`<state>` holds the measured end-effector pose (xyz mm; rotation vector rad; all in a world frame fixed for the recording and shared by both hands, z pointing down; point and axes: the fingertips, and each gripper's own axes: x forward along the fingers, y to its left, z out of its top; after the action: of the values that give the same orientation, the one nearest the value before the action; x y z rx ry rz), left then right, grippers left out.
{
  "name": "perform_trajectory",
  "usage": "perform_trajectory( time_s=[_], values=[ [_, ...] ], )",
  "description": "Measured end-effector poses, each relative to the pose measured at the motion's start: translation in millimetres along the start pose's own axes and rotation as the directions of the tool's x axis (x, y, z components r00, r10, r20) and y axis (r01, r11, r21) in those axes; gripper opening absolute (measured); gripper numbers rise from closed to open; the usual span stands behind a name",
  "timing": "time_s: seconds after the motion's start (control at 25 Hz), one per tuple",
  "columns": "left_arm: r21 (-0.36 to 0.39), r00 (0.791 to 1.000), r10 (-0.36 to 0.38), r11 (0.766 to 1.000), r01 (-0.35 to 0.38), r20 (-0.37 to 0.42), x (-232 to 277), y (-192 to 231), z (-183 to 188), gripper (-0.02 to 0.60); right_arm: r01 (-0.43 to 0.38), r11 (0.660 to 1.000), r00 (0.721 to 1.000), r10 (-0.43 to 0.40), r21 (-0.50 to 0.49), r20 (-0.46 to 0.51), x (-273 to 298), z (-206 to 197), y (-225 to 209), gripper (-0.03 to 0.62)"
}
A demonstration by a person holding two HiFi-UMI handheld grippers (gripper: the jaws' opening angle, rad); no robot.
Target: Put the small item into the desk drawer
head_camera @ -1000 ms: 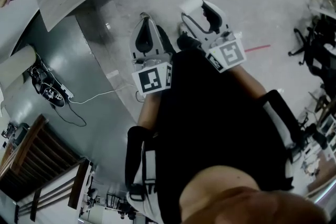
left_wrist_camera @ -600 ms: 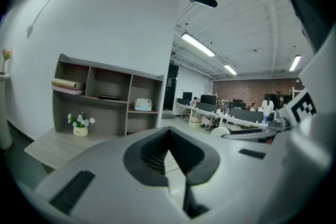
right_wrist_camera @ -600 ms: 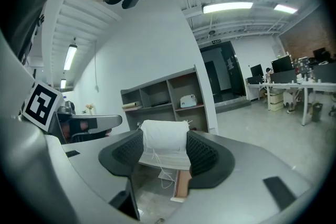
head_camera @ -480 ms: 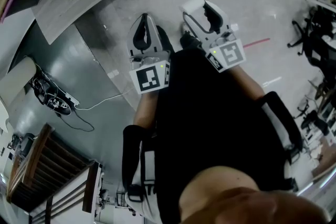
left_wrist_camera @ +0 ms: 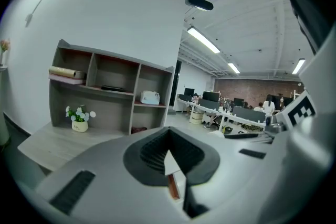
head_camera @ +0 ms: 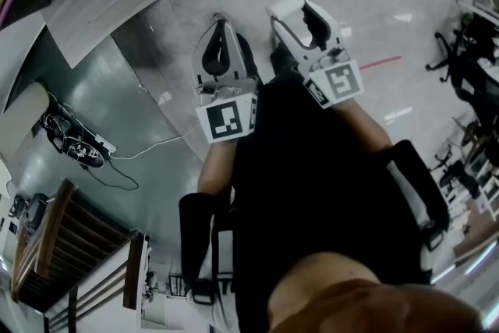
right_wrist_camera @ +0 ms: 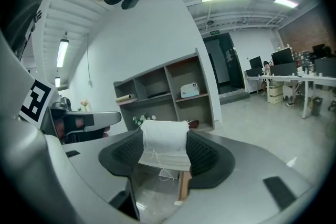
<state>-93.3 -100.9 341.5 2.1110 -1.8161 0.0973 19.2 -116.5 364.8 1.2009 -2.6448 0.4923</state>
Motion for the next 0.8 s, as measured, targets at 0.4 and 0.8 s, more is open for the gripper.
perform_trajectory(
  time_s=[0.4,0.8],
  values=[
    [-0.017,0.999,-0.009,1.0,0.009,-0.033,25.6,30.4,-18.0,-0.015,0.013,1.0,0.997,-0.014,-0.019,-0.073,54.1,-48.1,-10.8,0.256],
    [-0.041,0.998,-0.015,0.999,0.012,-0.054,32.7,44.5,-34.8,-0.015,0.048,0.999,0.988,-0.044,0.022,-0.15,96.5,-91.5,-22.5,0.256]
  ],
)
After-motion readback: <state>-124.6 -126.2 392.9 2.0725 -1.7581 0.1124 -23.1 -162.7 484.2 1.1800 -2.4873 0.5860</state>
